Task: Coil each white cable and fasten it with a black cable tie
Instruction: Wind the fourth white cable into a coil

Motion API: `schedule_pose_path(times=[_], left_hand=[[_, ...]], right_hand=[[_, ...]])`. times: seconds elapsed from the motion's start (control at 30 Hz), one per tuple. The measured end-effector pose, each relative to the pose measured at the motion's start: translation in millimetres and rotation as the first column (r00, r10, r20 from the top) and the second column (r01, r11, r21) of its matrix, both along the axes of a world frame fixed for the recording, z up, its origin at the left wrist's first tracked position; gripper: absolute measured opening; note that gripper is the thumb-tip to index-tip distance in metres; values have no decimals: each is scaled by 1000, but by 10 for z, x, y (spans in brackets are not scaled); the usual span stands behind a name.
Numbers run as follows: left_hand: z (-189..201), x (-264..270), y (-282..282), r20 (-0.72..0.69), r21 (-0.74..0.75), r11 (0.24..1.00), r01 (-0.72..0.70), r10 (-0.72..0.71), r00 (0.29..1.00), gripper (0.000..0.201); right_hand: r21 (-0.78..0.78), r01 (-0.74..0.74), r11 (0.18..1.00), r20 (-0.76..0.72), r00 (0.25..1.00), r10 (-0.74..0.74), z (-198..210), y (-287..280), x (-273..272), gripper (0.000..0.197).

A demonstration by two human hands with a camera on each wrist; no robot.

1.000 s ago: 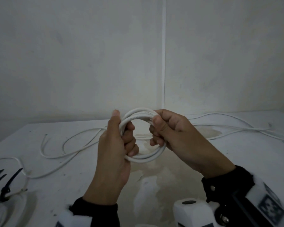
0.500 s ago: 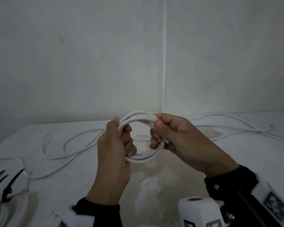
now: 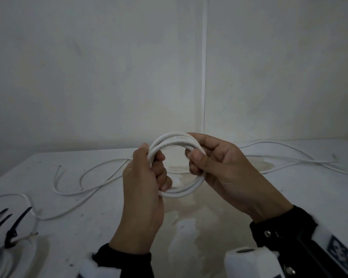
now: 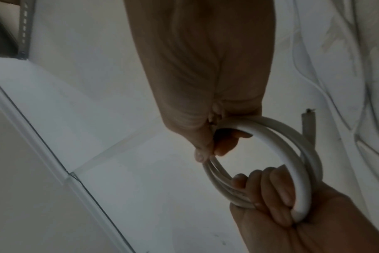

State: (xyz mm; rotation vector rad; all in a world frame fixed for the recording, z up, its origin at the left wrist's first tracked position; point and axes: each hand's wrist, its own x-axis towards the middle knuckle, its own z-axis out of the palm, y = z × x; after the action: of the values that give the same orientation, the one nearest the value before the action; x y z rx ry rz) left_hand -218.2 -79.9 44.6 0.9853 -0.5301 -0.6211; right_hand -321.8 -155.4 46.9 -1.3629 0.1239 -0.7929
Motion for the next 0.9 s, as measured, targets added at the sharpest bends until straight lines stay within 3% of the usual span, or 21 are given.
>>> schedule_pose_path(times=[0.2, 0.33, 0.53, 0.6, 0.7, 0.8, 0.9], left_hand=[[-4, -50, -14, 9, 14, 1000, 23, -23, 1000, 41], [-24, -32, -12, 6, 33, 999, 30, -30, 1000, 41], [-42, 89, 4, 102, 100, 982, 160, -170, 980, 40], [-38, 153, 21, 177, 146, 971, 187, -212, 961, 42], [-22, 126, 43, 181, 200, 950, 240, -276, 944, 46], [17, 5, 35, 214, 234, 940, 247, -298, 930, 46], [53, -46, 22, 194, 177, 966, 189, -223, 955, 42]], right_hand=[[47, 130, 990, 36, 991, -132, -37, 24, 60, 25], [48, 126, 991, 13, 992, -127, -33, 37, 62, 27], [-216, 269, 939, -163, 938, -307, -51, 25, 59, 20], [-305, 262, 916, -200, 922, -330, -39, 7, 36, 20], [-431, 197, 881, -253, 911, -327, 11, -12, -16, 21], [-462, 165, 872, -269, 910, -314, 51, -18, -75, 20], [-435, 153, 887, -254, 925, -283, 91, 4, -102, 19]])
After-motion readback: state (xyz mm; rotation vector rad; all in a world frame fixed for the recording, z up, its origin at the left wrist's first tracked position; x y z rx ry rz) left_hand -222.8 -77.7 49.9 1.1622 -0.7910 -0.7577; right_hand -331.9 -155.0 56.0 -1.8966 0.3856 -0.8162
